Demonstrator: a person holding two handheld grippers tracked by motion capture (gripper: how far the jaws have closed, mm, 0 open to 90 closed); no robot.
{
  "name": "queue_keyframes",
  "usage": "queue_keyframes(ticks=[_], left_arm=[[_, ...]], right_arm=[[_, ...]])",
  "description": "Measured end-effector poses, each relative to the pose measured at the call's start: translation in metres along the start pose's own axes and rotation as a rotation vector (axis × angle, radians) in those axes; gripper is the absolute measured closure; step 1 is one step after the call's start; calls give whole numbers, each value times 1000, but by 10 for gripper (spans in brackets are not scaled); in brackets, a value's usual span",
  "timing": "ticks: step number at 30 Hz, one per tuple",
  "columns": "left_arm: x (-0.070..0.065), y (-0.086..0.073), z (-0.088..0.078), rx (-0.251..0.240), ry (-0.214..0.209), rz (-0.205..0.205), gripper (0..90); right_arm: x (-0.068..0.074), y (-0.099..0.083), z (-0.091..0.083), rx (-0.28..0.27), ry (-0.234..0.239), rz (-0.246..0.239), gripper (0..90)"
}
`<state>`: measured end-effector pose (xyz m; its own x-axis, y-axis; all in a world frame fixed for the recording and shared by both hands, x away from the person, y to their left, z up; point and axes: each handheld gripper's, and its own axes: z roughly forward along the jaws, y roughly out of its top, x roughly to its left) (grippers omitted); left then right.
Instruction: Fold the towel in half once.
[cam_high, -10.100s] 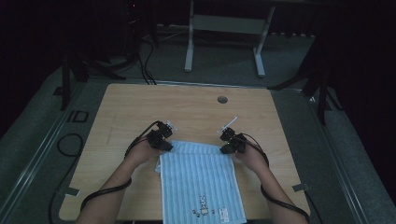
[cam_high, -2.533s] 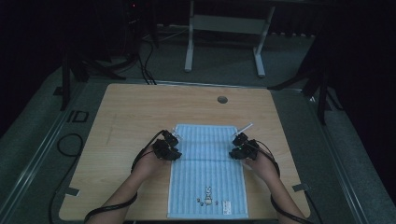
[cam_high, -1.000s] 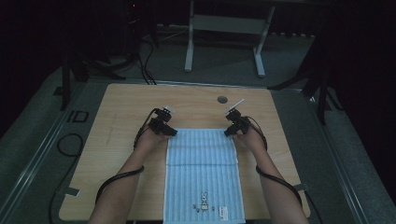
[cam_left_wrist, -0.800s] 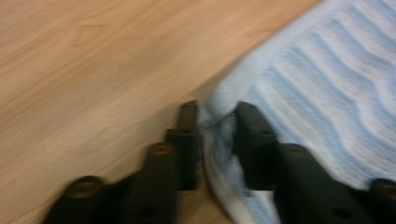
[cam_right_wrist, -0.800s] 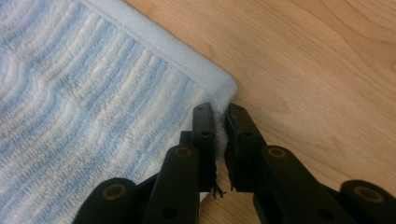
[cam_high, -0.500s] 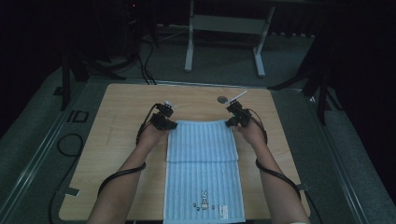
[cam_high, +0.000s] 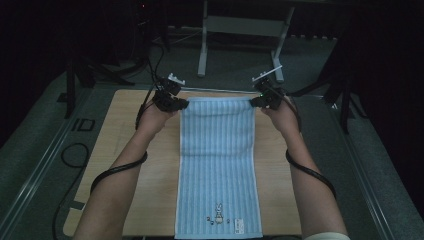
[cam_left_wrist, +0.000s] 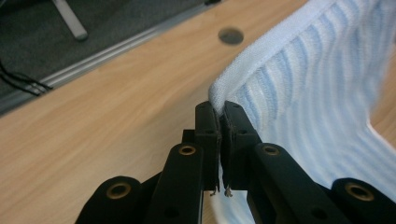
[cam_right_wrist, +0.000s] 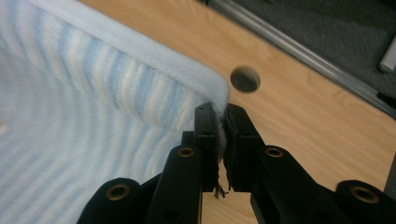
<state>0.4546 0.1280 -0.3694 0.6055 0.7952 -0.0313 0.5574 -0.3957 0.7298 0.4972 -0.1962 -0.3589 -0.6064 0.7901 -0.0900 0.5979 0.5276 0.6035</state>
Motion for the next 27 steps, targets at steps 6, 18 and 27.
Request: queue_keyframes(ticks=[6, 18, 27], left_arm=[[-20, -26, -25, -24, -77, 32, 854], [-88, -145, -58, 4, -248, 86, 851], [-104, -217, -14, 192, -327, 26, 850]], right_arm=[[16, -17, -32, -61, 31, -54, 846], [81, -144, -64, -103, 170, -164, 845], [115, -225, -12, 59, 289, -114, 845]])
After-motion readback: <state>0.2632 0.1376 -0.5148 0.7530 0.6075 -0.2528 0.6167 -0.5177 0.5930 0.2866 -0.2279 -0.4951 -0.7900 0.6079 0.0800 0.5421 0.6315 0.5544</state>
